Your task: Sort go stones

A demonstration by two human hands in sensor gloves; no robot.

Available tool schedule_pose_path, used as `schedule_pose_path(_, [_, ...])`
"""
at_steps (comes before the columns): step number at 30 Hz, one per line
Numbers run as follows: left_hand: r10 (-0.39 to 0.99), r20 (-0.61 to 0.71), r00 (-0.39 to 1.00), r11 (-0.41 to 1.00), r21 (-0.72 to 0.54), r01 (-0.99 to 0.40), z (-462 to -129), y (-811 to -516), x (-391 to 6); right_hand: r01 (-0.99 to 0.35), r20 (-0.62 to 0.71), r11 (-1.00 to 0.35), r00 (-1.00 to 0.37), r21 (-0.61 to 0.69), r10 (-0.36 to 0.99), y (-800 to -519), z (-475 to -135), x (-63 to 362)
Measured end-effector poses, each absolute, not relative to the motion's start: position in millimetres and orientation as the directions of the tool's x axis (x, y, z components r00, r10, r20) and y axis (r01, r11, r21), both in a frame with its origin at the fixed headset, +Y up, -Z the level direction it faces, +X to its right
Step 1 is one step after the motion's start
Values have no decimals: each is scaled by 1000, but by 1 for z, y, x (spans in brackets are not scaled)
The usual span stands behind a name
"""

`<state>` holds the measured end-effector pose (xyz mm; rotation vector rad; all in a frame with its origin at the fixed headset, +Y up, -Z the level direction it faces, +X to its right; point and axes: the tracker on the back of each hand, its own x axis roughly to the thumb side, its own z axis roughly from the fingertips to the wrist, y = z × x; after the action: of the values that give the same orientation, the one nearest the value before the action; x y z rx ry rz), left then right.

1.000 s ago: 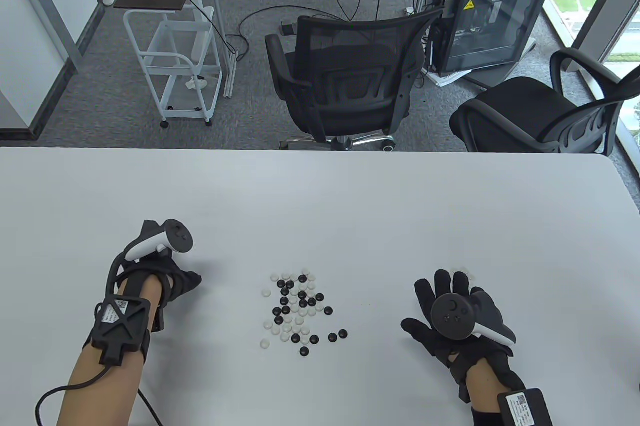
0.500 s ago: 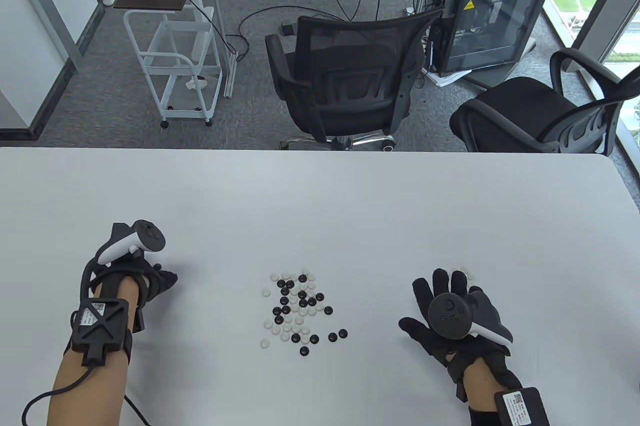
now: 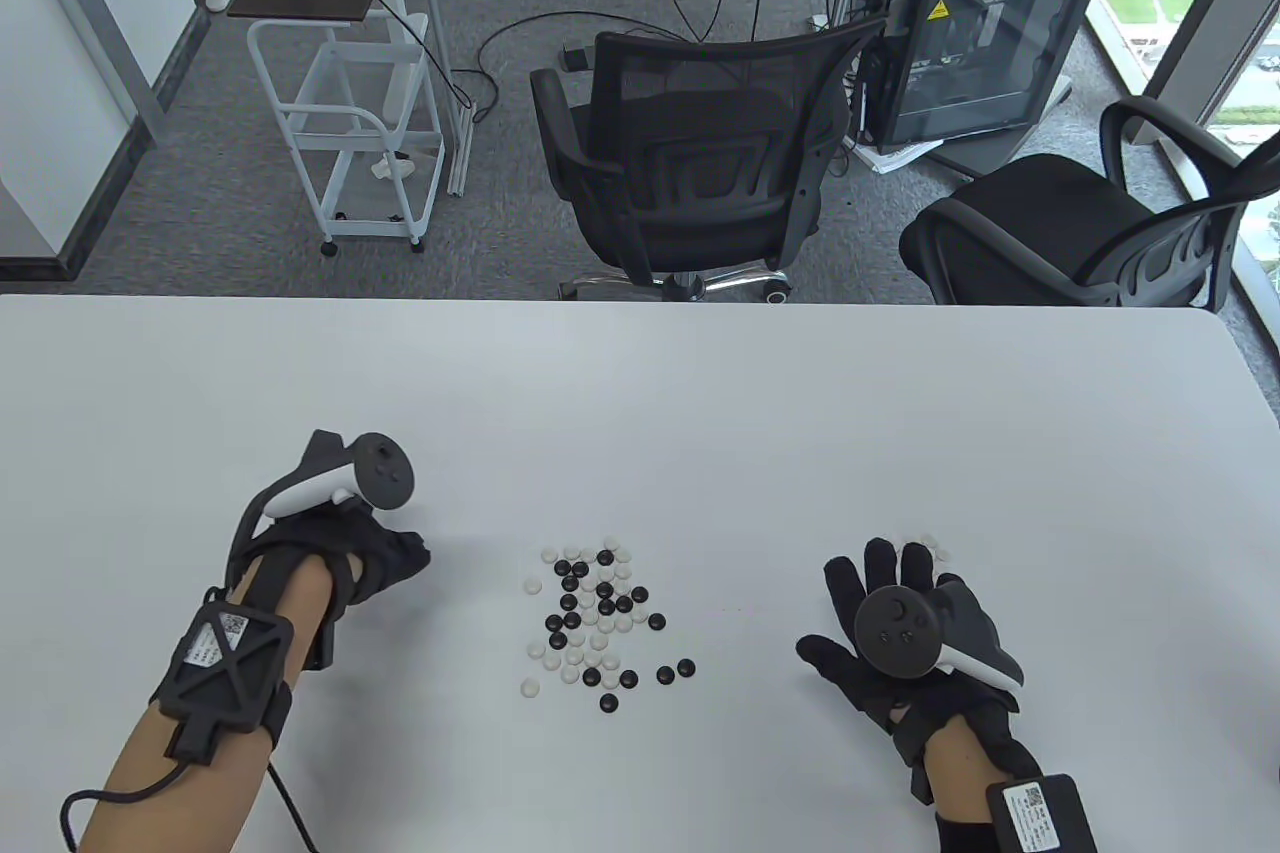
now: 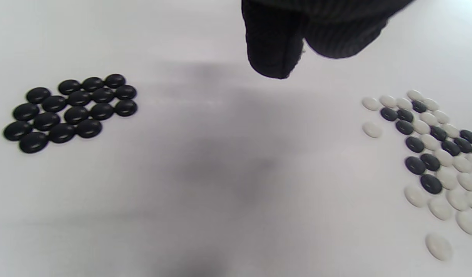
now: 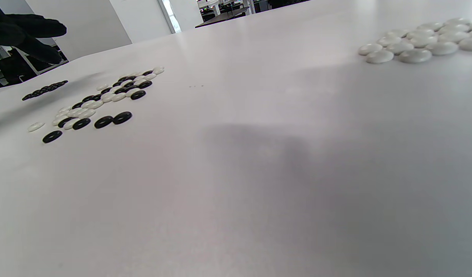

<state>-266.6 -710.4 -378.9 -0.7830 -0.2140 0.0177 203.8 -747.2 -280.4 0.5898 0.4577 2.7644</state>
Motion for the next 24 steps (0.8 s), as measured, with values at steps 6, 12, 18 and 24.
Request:
schedule_pose_path(6, [121,362,924,693,-697,183,-362,-718,-207,-201,356,-914,-874,354,330,-746,-279,200])
schedule_pose_path(12, [112,455,884,669,-692,271,-350,-737,-171,-205,359,-915,-872,347,332,-745,-279,201])
schedule_pose_path(18, [105,486,868,640,-701,315,-345,-761,-158,-211,354,-914,-873,346,335,-744,-278,203])
schedule_pose_path(24, [50,412,910,644,-710,286,-345,-761,-200,-212,354,-914,-873,345,336,-744,-278,205])
